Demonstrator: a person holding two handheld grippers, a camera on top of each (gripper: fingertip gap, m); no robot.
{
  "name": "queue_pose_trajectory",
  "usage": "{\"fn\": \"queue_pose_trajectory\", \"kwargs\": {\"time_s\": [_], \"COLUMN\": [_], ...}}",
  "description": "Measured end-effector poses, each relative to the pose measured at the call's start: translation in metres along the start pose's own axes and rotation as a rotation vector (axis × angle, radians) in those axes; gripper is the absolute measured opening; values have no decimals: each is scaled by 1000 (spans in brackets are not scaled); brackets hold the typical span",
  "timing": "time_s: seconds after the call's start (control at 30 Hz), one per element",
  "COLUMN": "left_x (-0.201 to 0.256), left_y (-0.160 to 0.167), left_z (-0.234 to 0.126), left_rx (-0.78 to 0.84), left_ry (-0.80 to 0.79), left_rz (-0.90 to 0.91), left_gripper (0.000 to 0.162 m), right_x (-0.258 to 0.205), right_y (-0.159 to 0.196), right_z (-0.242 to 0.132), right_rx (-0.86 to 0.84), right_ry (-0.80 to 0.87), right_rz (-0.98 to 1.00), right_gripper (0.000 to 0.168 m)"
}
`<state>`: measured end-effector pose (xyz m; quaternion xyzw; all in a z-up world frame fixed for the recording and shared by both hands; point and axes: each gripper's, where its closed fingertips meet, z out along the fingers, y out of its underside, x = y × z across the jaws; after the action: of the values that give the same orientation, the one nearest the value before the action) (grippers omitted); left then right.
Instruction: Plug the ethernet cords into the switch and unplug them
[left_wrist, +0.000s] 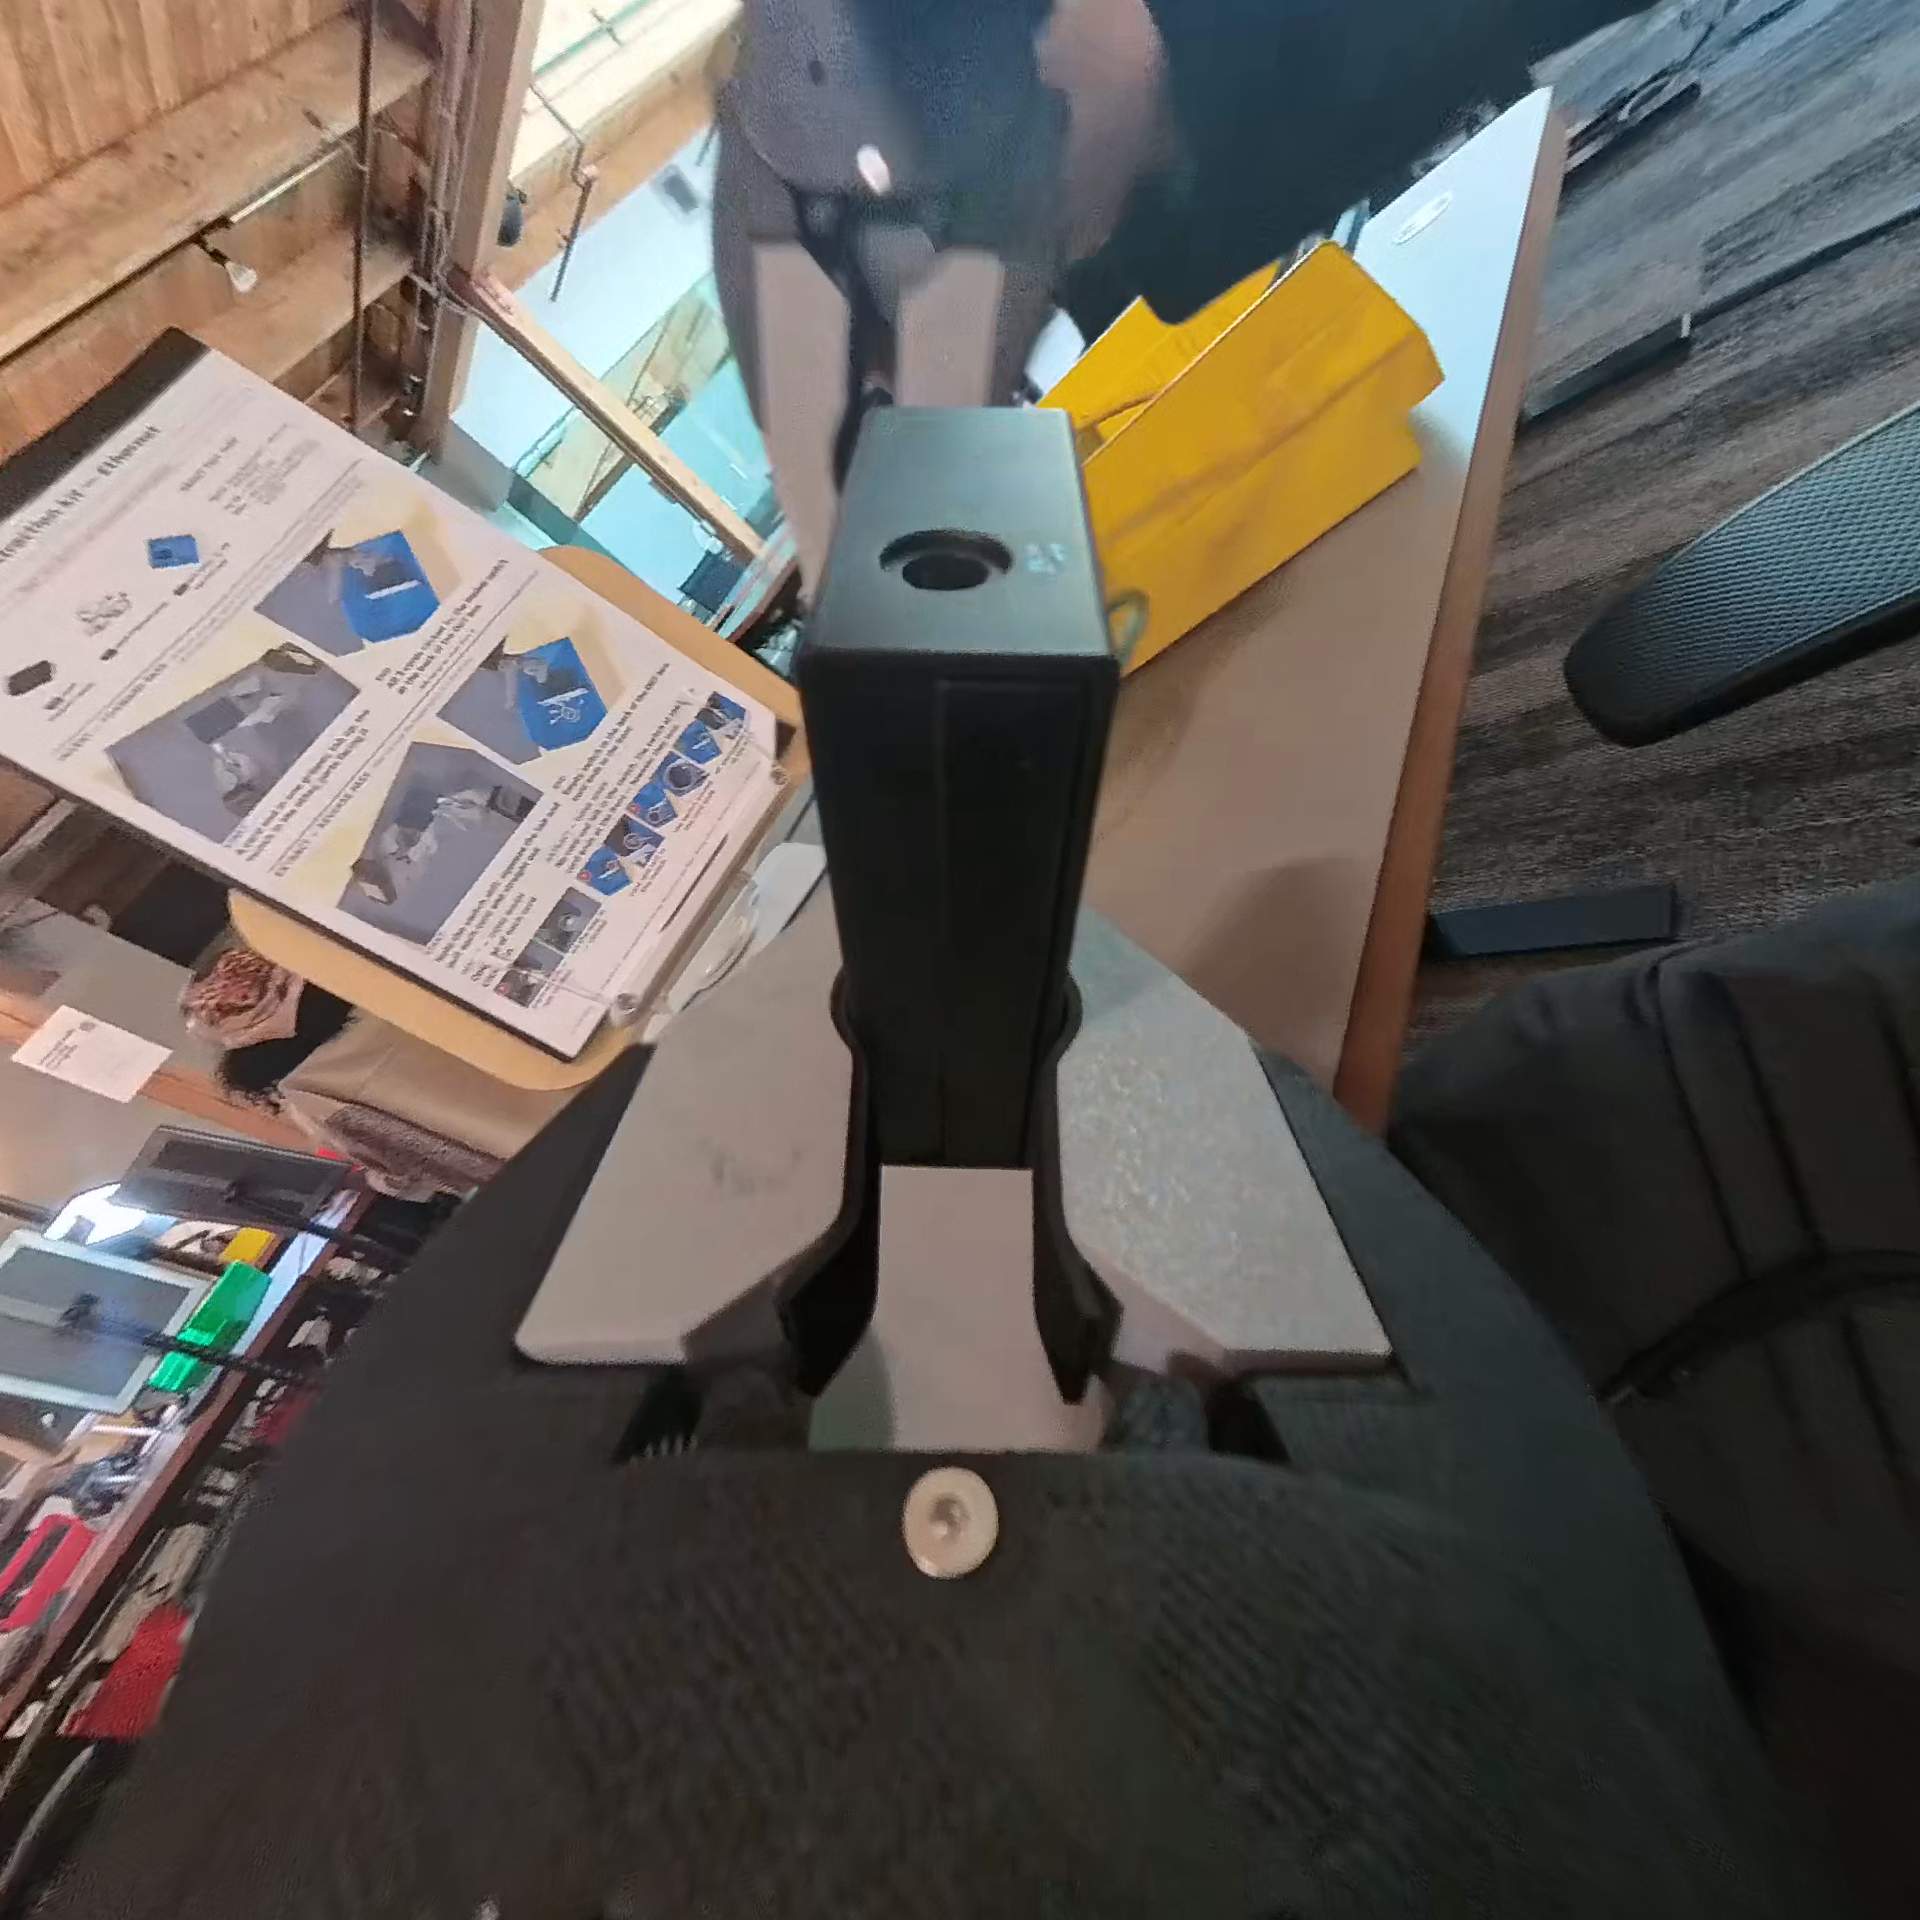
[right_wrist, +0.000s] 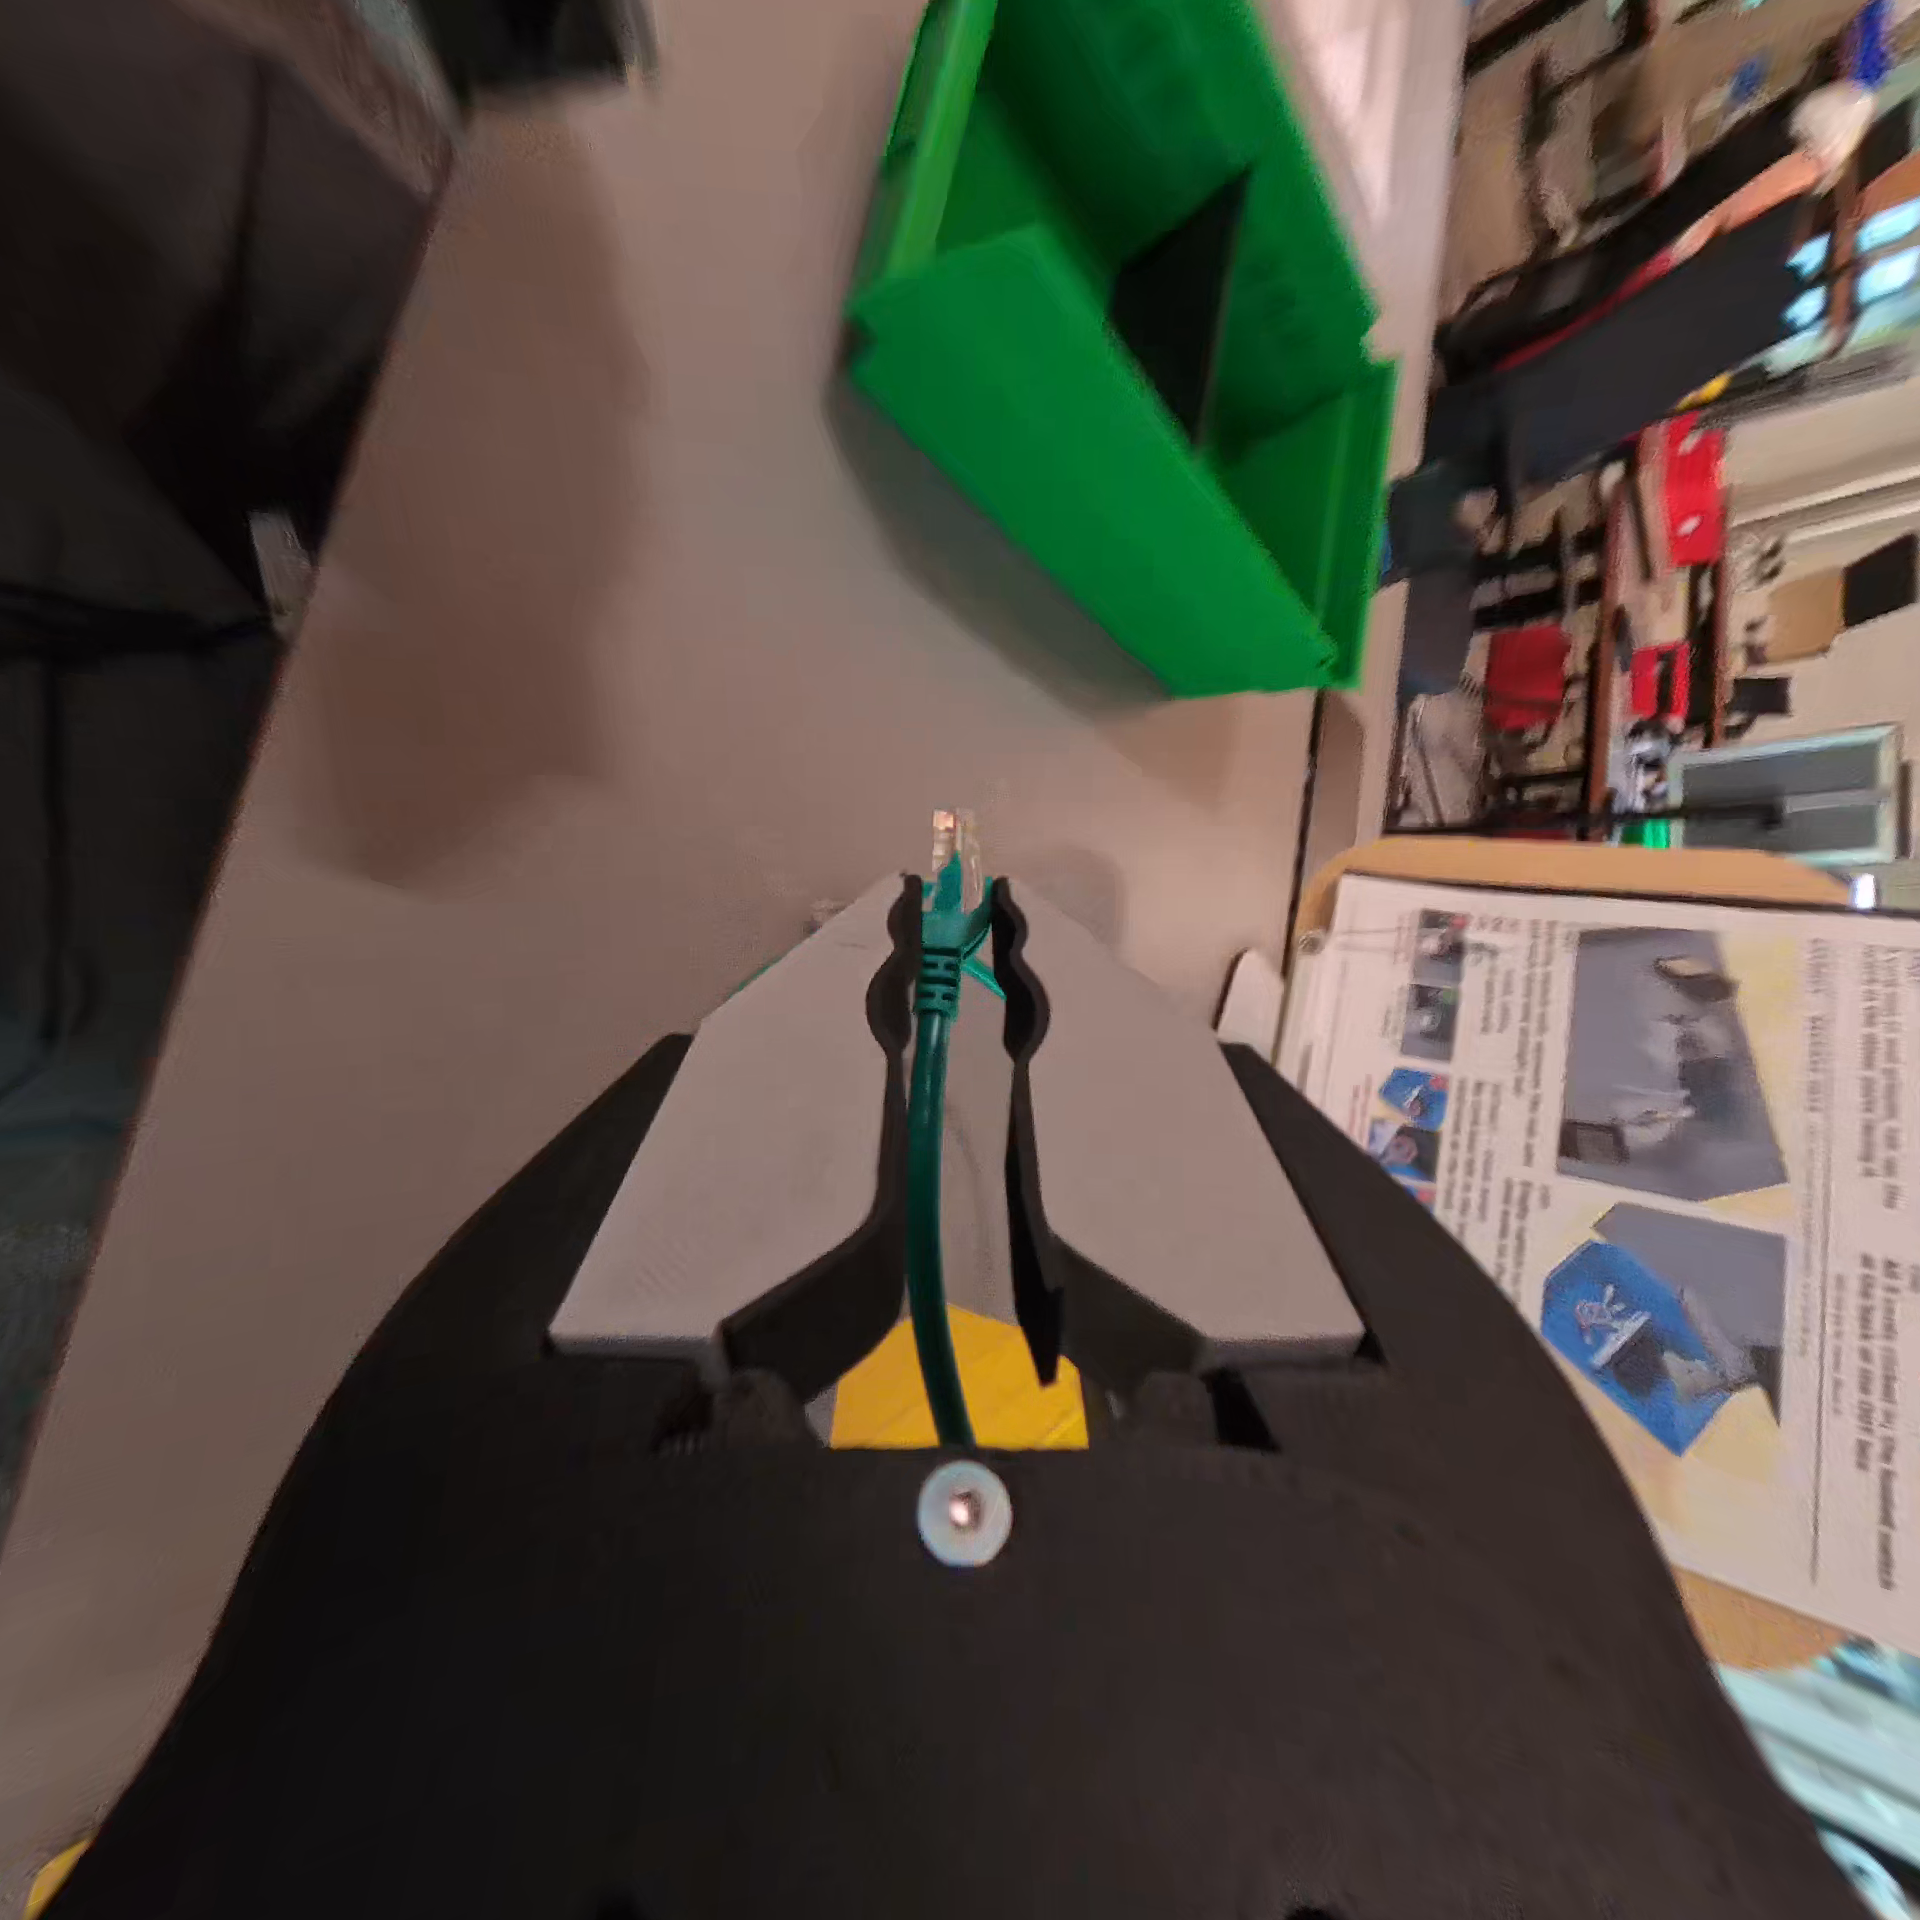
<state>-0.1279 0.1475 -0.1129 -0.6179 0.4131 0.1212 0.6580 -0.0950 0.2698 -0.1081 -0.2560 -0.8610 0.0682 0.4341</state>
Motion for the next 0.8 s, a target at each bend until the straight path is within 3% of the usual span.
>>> {"fn": "queue_pose_trajectory", "kwargs": {"time_s": [0.1, 0.3, 0.43, 0.53, 0.67, 0.8], "left_x": [-5, -6, -12, -18, -20, -21], "left_y": [3, 17, 21, 22, 25, 22], "left_z": [-5, -8, -12, -16, -19, -19], "left_rx": [-24, -89, -105, -98, -113, -115], "left_ry": [-22, -19, -21, -31, -35, -42], "left_rz": [0, -14, -29, -56, -60, -56], "left_gripper": [28, 29, 28, 28, 28, 28], "right_x": [-27, -60, -71, -82, -99, -101], "right_y": [24, 73, 68, 71, 65, 62], "right_z": [35, 83, 81, 74, 70, 72], "right_rx": [-117, -342, -319, -332, -308, -298], "right_ry": [-59, -208, -299, -372, -483, -500], "right_rz": [23, 358, 500, 549, 632, 701], "right_gripper": [9, 13, 16, 44, 44, 27]}}
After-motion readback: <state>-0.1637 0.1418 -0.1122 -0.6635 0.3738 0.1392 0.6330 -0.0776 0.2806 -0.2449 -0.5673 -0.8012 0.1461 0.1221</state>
